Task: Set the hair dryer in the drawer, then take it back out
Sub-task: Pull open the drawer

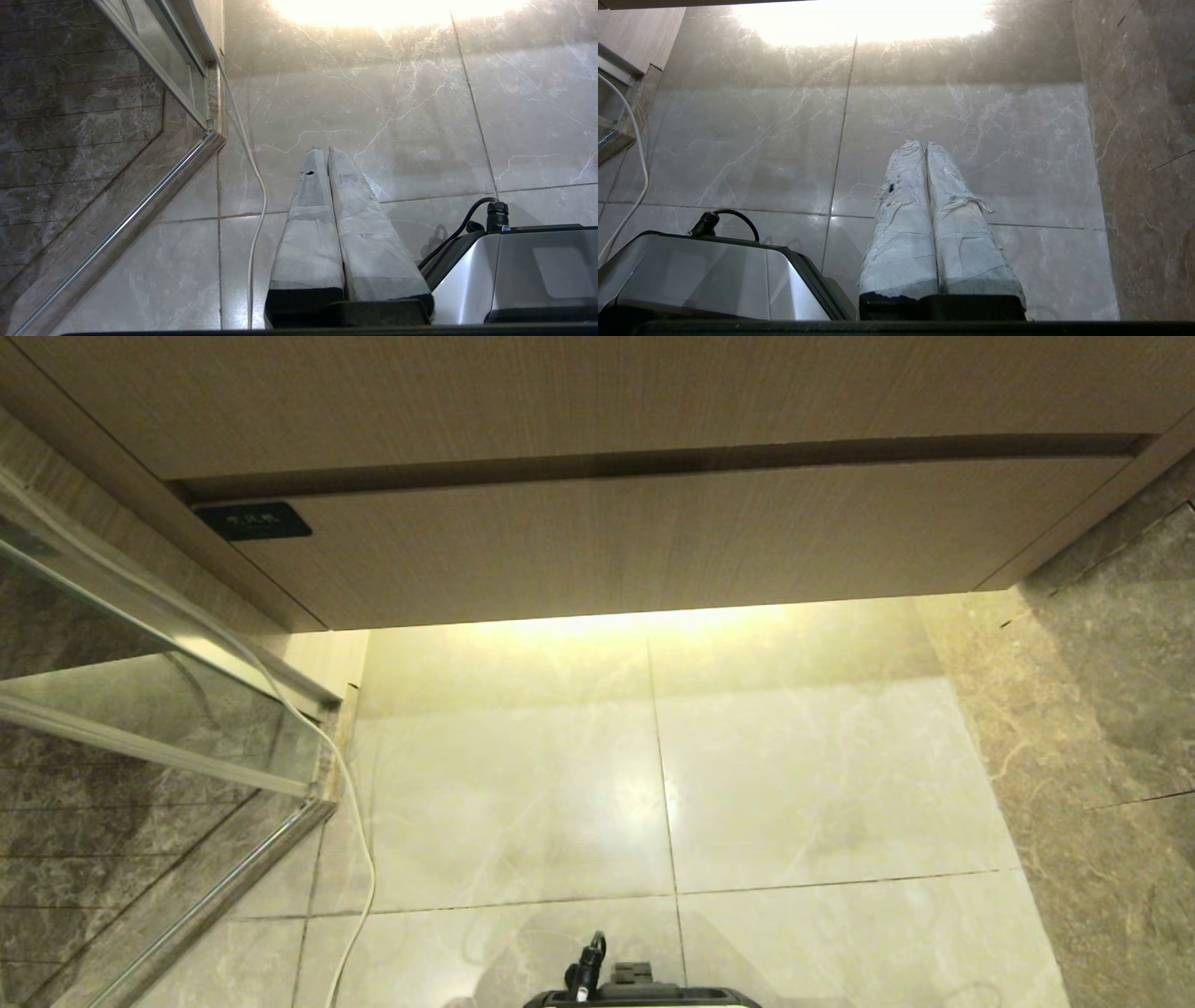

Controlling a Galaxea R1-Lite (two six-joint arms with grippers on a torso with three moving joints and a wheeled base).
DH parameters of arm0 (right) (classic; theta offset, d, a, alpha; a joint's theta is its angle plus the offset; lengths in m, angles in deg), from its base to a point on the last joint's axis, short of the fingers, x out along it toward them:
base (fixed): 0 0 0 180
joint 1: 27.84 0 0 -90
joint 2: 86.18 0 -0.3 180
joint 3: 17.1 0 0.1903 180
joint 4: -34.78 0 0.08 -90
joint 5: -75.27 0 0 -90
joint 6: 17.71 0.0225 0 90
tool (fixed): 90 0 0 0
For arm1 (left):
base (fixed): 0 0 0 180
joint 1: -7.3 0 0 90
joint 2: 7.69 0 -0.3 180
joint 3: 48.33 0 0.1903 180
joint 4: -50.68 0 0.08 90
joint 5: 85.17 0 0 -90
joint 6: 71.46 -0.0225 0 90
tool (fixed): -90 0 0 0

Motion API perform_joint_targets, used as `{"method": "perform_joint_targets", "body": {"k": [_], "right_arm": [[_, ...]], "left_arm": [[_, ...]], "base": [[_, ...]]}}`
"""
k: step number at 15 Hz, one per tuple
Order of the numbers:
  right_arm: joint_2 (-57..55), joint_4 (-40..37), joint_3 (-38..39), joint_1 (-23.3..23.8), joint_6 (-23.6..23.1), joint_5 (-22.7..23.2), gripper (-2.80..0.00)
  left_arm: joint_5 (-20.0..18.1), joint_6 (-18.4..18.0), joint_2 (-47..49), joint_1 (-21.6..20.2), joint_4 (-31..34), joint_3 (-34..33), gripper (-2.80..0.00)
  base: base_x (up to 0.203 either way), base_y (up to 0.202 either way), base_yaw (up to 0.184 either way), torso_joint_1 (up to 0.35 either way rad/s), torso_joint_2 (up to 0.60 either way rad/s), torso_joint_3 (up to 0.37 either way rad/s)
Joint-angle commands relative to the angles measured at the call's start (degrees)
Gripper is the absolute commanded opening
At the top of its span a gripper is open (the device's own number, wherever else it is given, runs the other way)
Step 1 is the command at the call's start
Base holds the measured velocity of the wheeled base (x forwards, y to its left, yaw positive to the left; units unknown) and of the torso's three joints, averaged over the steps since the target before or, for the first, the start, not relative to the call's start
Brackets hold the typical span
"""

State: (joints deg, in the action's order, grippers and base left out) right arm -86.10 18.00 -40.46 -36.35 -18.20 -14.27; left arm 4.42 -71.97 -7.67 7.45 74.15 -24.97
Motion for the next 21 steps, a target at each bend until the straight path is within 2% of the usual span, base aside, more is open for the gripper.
{"method": "perform_joint_targets", "body": {"k": [1,13,17,19,21], "right_arm": [[2.2,0.1,2.3,0.0,-0.1,0.1,-2.8],[2.2,0.0,2.3,0.0,-1.2,0.0,-2.8],[2.2,1.7,2.3,0.0,0.0,0.3,-2.8],[2.2,3.2,-1.4,0.0,0.9,1.2,-2.8],[2.2,-1.1,-9.0,0.0,0.3,2.0,-2.8]], "left_arm": [[0.0,0.0,0.0,0.0,0.0,0.0,-2.8],[0.1,0.3,0.0,0.0,-0.1,-0.1,-2.8],[0.1,0.3,0.0,-0.1,-0.1,0.0,-2.8],[0.1,0.3,0.0,0.0,-0.1,0.0,-2.8],[0.1,0.3,0.0,-0.1,-0.1,0.0,-2.8]], "base": [[0.0,0.0,0.0,0.0,0.0,0.0],[0.0,0.0,0.0,0.0,0.0,0.0],[0.0,0.0,0.0,0.0,0.0,0.0],[0.0,0.0,0.0,0.0,0.0,0.0],[0.0,0.0,0.0,0.0,0.0,0.0]]}}
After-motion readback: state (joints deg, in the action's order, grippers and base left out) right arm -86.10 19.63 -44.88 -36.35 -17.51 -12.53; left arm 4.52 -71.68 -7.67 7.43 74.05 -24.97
